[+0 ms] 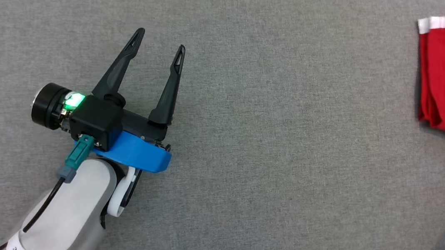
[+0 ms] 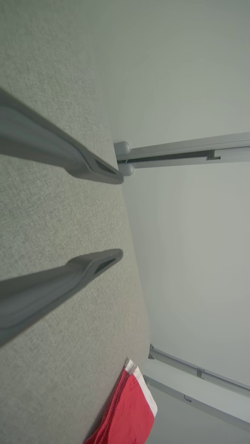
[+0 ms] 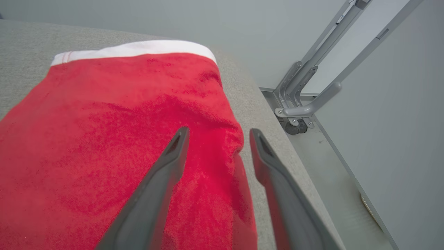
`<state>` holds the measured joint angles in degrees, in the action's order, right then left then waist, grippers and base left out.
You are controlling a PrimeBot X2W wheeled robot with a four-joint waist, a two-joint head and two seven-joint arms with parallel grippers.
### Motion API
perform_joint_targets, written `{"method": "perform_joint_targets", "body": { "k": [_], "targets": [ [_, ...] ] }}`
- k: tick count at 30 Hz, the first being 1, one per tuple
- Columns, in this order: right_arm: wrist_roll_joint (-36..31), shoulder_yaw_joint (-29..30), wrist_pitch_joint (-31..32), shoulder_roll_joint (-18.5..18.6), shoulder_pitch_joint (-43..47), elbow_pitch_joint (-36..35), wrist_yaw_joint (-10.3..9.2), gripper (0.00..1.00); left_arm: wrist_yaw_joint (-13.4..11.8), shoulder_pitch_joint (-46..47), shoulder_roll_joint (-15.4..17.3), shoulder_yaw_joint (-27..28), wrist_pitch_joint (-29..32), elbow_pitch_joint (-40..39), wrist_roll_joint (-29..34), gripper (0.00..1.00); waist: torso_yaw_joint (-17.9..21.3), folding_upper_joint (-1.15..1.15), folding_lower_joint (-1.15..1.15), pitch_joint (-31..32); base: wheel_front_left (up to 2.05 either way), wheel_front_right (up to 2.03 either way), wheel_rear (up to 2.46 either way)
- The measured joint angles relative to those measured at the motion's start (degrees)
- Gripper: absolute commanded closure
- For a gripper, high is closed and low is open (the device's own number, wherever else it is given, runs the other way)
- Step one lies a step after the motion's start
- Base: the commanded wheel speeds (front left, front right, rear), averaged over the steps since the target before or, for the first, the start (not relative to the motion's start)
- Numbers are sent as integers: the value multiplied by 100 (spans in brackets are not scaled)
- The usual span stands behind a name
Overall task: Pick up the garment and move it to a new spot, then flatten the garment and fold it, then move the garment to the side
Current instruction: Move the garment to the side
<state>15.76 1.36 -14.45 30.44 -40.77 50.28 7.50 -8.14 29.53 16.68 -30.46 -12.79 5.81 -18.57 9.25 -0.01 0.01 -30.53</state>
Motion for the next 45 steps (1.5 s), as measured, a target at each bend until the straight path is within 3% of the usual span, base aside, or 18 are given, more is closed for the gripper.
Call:
{"method": "perform_joint_targets", "body": {
  "k": [4, 8, 16, 21, 24, 32, 38, 45],
  "targets": [
    [-361, 398, -37, -127, 132, -266, 0, 0, -5, -13, -47, 3, -49, 119, -64, 0, -94, 0, 0, 153, 0, 0, 0],
    [-659, 702, -59, -561, 690, -1139, 0, 0, -75, -242, -90, 56, -105, 281, -154, 0, -236, 0, -1, 465, 0, 0, 0],
    [-843, 657, -58, -1684, 2147, -2765, 0, 0, -279, -922, -96, 558, -210, 437, -430, 0, -590, 1, -3, 1313, 0, 0, 0],
    [-839, 550, 144, -2056, 2736, -3463, 0, 0, -319, -1302, -101, 1036, -221, 157, -401, 0, -851, 1, -3, 1699, 0, 0, 0],
    [-818, 472, 308, -2251, 3010, -3838, 0, 0, -236, -1574, -108, 1322, -221, 41, -336, 0, -1003, 1, -2, 1858, 0, 0, 0],
    [-753, 359, 735, -2415, 3536, -4456, 0, 0, 279, -2162, -123, 1908, -226, 22, -169, 0, -1207, 1, -1, 2211, 0, 0, 0],
    [-702, 350, 1010, -2490, 3945, -4738, 0, 0, 662, -2528, -49, 1942, -226, 276, -4, 0, -1204, 1, -2, 2470, 0, 0, 0],
    [-705, 358, 1247, -2579, 4373, -5013, -1, 0, 872, -2772, -5, 1772, -226, 592, 148, 0, -1132, 2, -1, 2786, 0, 0, 0]
  ]
}}
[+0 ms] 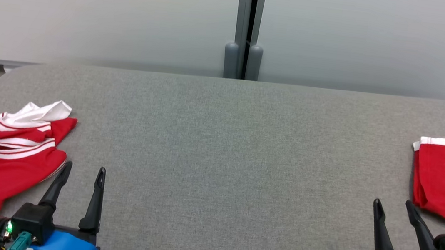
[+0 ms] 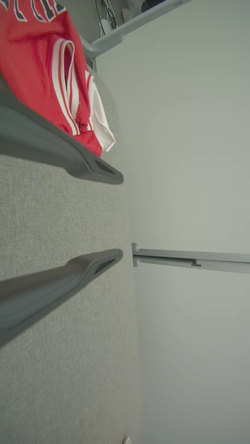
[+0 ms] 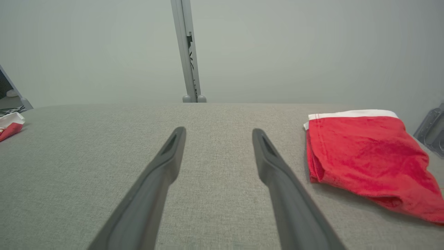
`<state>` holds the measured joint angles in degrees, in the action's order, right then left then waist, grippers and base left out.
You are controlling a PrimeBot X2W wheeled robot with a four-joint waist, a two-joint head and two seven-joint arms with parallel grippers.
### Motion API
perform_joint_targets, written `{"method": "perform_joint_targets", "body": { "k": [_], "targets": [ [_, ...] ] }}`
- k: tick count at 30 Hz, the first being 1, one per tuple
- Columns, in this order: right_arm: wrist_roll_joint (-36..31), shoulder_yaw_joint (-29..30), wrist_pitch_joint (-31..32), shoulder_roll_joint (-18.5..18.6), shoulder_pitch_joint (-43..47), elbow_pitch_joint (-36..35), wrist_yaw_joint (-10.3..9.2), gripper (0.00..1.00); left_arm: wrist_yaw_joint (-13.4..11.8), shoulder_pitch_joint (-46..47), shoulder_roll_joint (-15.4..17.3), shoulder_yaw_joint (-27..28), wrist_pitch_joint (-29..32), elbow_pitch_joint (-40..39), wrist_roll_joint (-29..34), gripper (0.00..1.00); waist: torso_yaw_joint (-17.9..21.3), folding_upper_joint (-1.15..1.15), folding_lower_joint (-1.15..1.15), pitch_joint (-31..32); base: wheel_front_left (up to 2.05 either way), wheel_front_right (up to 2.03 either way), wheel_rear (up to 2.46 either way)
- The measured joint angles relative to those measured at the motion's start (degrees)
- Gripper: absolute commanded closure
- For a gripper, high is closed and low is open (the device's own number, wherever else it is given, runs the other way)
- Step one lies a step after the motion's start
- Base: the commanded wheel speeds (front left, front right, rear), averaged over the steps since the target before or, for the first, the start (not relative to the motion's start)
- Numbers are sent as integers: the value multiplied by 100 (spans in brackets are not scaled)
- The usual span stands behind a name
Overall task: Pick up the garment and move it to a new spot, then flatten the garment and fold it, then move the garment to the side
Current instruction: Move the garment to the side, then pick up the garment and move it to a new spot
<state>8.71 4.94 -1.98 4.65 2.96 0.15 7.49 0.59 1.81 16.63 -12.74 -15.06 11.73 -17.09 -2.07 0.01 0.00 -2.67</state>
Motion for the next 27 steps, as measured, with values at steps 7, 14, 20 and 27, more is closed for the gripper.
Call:
{"method": "perform_joint_targets", "body": {
  "k": [7, 14, 20, 27],
  "targets": [
    [-56, -56, 214, -25, 269, -309, 1, 0, 38, -163, -13, -52, 0, 244, -35, 0, 103, 0, -1, 283, 0, 0, 0],
    [-47, -57, 257, -20, 319, -461, 0, 0, 4, -232, -19, -44, 0, 316, -48, 0, 164, 0, 0, 340, 0, 0, 0],
    [-19, -56, 275, -21, 319, -483, 0, 0, -12, -238, -27, -49, 0, 363, -58, 0, 169, -1, 0, 333, 0, 0, 0],
    [-13, -8, 276, -31, 360, -490, 1, 0, -27, -232, -34, -63, 0, 374, -70, 0, 97, -1, 1, 343, 0, 0, 0]
  ]
}}
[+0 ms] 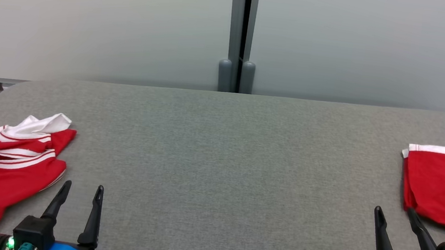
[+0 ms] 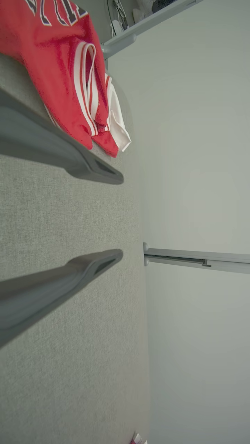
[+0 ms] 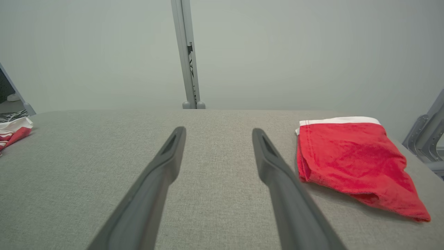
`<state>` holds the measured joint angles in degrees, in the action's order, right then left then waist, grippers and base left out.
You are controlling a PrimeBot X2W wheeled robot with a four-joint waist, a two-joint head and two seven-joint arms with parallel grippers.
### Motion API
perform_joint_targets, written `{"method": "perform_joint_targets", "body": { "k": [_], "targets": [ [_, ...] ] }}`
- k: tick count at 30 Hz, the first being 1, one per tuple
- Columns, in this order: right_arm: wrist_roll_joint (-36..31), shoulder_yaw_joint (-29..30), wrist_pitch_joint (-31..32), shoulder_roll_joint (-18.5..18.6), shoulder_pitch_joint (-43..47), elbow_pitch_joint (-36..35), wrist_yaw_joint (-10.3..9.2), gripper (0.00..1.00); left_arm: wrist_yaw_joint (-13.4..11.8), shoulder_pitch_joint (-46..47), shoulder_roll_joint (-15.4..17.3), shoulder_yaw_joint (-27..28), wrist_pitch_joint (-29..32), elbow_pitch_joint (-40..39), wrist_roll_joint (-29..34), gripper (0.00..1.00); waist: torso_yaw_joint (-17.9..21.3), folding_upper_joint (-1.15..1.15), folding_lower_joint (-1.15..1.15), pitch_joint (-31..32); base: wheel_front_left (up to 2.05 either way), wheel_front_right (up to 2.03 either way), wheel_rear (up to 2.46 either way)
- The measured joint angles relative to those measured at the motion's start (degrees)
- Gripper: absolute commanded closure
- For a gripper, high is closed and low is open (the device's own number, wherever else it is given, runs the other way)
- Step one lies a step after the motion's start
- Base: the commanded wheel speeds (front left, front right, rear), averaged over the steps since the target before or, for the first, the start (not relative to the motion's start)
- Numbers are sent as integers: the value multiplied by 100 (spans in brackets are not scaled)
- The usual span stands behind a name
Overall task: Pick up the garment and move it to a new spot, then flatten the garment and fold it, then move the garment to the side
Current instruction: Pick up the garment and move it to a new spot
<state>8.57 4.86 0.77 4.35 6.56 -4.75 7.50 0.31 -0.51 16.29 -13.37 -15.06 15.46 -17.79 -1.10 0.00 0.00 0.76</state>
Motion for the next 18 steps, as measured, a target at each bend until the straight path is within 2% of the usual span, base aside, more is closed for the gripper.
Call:
{"method": "perform_joint_targets", "body": {
  "k": [6, 18],
  "targets": [
    [-2, 66, 26, -12, 76, -123, -1, 0, 8, 163, -42, 48, -1, -63, -20, 0, -406, 0, -1, 73, 0, 0, 0],
    [3, -75, 210, -31, -9, -526, -1, 0, 10, 514, -318, 470, 0, -215, 41, 0, -1725, -1, 0, -16, 0, 0, 0]
  ]
}}
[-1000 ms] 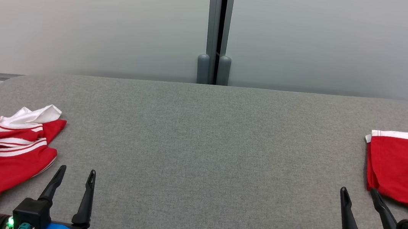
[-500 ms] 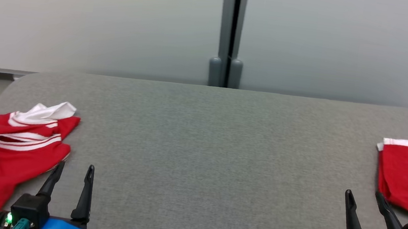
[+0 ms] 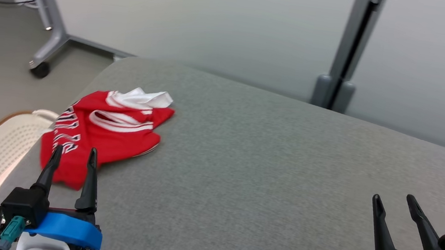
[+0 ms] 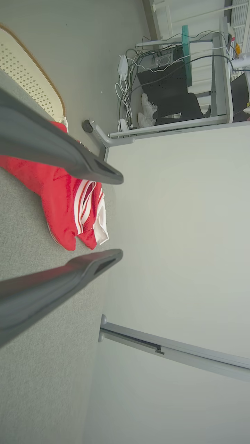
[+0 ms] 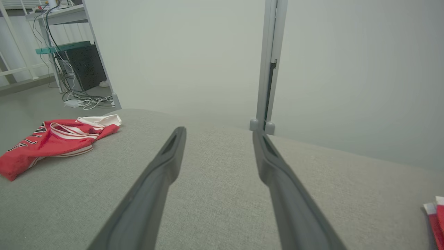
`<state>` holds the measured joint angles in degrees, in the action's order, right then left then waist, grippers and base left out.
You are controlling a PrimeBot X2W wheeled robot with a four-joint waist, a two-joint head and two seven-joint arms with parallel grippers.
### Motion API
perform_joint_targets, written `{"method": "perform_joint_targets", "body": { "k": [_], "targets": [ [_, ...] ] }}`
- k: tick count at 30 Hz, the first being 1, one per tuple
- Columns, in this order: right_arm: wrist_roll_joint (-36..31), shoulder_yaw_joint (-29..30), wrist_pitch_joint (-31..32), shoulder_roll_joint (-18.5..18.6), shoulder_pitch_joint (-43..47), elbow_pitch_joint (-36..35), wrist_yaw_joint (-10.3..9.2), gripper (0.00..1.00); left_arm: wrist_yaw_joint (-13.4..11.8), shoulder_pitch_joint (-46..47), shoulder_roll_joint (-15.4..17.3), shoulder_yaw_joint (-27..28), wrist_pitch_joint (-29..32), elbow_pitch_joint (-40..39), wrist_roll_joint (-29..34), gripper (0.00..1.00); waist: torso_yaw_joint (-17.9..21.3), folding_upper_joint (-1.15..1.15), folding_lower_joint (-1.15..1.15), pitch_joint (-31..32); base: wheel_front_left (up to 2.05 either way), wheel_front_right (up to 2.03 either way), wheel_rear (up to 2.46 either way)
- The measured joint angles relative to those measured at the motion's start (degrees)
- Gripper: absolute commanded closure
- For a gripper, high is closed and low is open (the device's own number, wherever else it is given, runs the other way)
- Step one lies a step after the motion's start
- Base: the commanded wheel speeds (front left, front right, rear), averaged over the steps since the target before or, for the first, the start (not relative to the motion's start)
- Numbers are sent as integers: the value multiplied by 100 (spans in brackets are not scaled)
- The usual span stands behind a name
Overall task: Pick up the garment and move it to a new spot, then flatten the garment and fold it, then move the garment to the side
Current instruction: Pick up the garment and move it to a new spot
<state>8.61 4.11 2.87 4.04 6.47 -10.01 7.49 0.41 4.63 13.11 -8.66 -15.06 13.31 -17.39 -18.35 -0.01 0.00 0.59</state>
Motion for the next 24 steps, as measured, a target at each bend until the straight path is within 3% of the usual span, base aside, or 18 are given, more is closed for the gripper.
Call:
{"method": "perform_joint_targets", "body": {
  "k": [10, 18, 24],
  "targets": [
    [-23, 10, 53, 5, -74, -91, 0, 0, 125, 82, -241, 208, 0, 1, 320, 0, -697, 0, 0, -312, 0, 0, 0],
    [-114, 57, 299, 220, -405, -438, 0, 0, 316, 694, -523, 355, 0, 370, 445, 0, -581, -1, 1, -1031, 0, 0, 0],
    [-194, 194, 500, 403, -672, -743, 0, 0, 505, 1630, -667, 408, -1, 1465, 401, 0, -404, -1, 1, -1772, 0, 0, 0]
  ]
}}
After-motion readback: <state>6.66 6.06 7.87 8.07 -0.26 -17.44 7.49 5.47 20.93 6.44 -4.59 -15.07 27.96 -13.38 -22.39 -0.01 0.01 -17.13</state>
